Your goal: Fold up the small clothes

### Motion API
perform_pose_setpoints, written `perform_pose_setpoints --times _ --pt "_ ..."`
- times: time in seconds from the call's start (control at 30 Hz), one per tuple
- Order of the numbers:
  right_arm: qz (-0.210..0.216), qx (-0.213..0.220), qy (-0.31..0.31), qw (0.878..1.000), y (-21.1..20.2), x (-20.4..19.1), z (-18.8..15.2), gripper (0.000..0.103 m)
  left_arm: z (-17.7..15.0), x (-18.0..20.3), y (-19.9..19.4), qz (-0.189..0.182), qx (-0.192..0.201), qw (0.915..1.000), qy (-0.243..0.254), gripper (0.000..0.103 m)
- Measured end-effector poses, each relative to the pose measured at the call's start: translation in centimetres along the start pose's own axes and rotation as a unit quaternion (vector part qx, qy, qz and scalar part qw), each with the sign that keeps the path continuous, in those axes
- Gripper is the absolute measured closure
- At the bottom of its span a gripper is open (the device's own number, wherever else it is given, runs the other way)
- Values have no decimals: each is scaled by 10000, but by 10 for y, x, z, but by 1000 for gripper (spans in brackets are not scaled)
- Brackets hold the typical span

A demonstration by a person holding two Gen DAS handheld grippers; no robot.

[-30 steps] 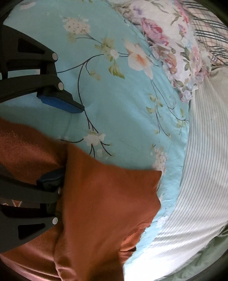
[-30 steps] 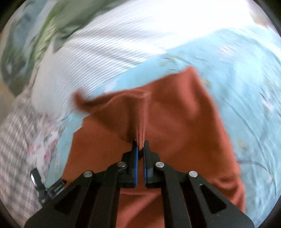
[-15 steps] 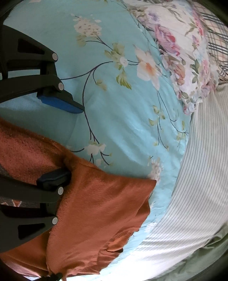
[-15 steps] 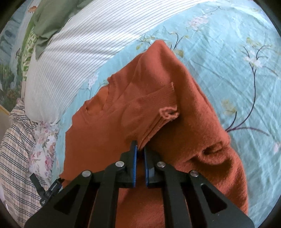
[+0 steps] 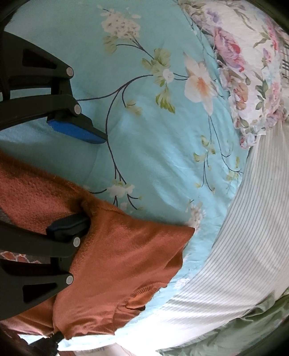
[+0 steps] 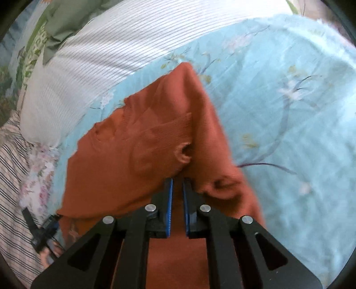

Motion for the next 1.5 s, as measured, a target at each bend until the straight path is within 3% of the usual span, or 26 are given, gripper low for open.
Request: perform_pose_setpoints --times 0.1,0.17,0.23,0.27,0.3,0.57,0.77,0.87,0.97,1.07,1.17,1.23,1.27,1.3,1.37,1.4,1.43,1.5 --pt "-378 -33 30 9993 -22 24 -8 88 -2 0 -2 -47 -77 10000 5 41" --pt "-339 70 188 9992 -40 36 -10 86 -6 -1 -6 -12 -113 9999 79 41" --pt "-278 169 253 9991 -60 38 -12 63 -12 -2 -14 1 -138 9998 150 42" --pt "-278 198 194 9992 -68 36 -13 45 -16 -3 -20 -21 -150 9997 185 42" --pt "-248 214 108 9994 -76 33 -15 40 -20 -5 -26 -70 -167 9996 232 42" --pt "125 -362 -568 9977 -117 -1 -64 40 -69 -30 -82 -246 -191 9963 797 38" --pt "732 -1019 -111 9920 -125 15 -128 40 -122 -46 -111 -711 -625 9903 1020 34" --pt "1233 -1135 -92 9858 -130 10 -150 40 -154 -53 -121 -940 -927 9844 1166 33" --pt "1798 -1459 -186 9726 -134 -9 -173 40 -180 -60 -141 -1163 -924 9803 1303 31" --pt "1992 -1711 -502 9636 -133 -24 -195 40 -198 -64 -157 -1550 -1024 9741 1288 27" --pt "2187 -1643 -465 9607 -135 -31 -207 40 -208 -68 -164 -1773 -1096 9710 1175 27" --pt "2241 -1507 -412 9620 -135 -31 -209 45 -213 -70 -168 -1947 -1153 9684 1049 29" --pt "2224 -1451 -393 9633 -135 -29 -209 60 -214 -70 -169 -1966 -1163 9679 1045 29" --pt "2192 -1432 -349 9645 -134 -26 -208 80 -214 -69 -169 -1955 -1159 9680 1065 32" --pt "2148 -1426 -171 9660 -134 -17 -208 94 -215 -68 -168 -1792 -1093 9697 1253 56" --pt "2131 -1414 -131 9667 -137 -13 -208 95 -216 -67 -167 -1706 -1076 9700 1355 85" --pt "2135 -1394 -126 9669 -141 -10 -207 95 -217 -67 -166 -1643 -1077 9696 1456 95" --pt "2215 -1301 -157 9663 -155 -6 -205 96 -214 -69 -172 -1663 -965 9702 1473 97"
Point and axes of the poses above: each gripper's, at about its wrist camera, not at the fingertips, and y roughly the way its jaws point, x to its right, z to its top, the point moved 10 cm from there along y, roughly the way its jaws point, and after that the axes turned 14 degrees about z, right-handed, at the moved point
